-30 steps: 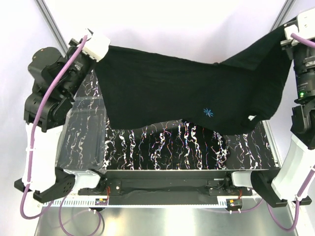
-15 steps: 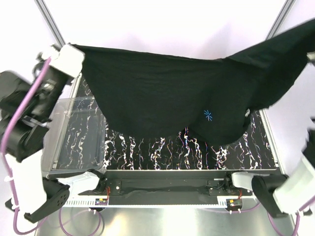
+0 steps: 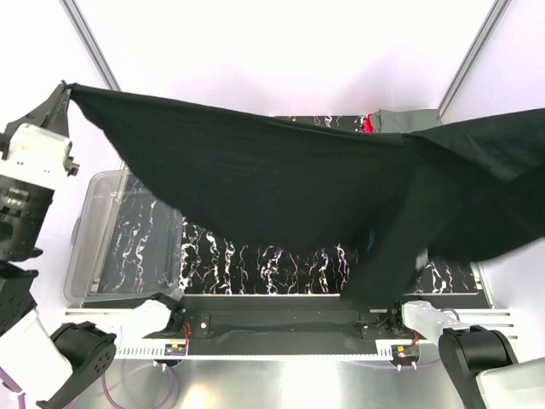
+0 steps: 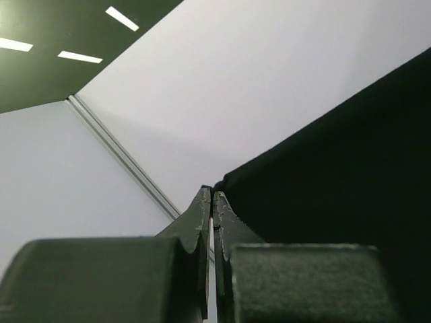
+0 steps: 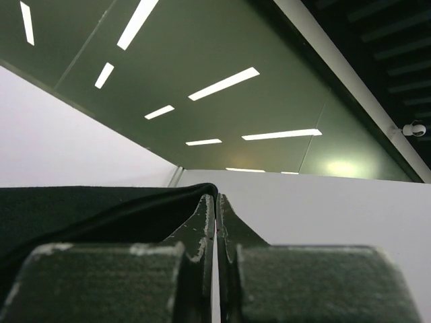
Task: Fold and stack the t-shirts
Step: Flatten the tshirt out
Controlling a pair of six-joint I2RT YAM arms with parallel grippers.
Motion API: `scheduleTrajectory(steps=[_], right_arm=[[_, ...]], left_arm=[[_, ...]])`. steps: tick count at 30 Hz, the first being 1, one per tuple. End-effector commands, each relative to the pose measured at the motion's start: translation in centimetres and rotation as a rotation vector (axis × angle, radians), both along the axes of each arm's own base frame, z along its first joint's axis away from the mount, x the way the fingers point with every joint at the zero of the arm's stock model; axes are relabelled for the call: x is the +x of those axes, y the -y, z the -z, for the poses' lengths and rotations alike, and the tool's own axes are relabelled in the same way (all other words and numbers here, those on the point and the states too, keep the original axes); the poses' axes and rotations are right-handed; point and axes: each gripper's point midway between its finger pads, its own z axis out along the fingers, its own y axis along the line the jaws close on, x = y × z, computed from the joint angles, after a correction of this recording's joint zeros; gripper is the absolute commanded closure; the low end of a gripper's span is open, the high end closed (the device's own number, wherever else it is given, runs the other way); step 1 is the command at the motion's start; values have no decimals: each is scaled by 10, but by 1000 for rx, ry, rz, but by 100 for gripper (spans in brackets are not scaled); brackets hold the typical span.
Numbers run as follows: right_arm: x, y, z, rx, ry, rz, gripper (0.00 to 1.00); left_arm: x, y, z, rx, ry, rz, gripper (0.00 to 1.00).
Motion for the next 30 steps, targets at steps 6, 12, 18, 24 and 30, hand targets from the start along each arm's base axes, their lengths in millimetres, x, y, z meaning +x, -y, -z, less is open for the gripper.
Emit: scheduleTrajectory(steps=[6, 12, 18, 24, 30], right_arm=[[83, 3, 14, -59, -132, 117, 100], [203, -11, 93, -222, -404, 175, 100], [330, -35, 232, -447, -666, 154, 100], [438, -53, 359, -505, -898, 62, 100], [549, -58, 443, -541, -1003, 71, 100]], left_arm=[[33, -7, 28, 107, -55, -134, 100], [107, 6, 132, 254, -332, -216, 100], [174, 25, 250, 374, -622, -219, 100], [254, 32, 367, 402, -912, -224, 100], [333, 17, 439, 413, -1056, -282, 100]])
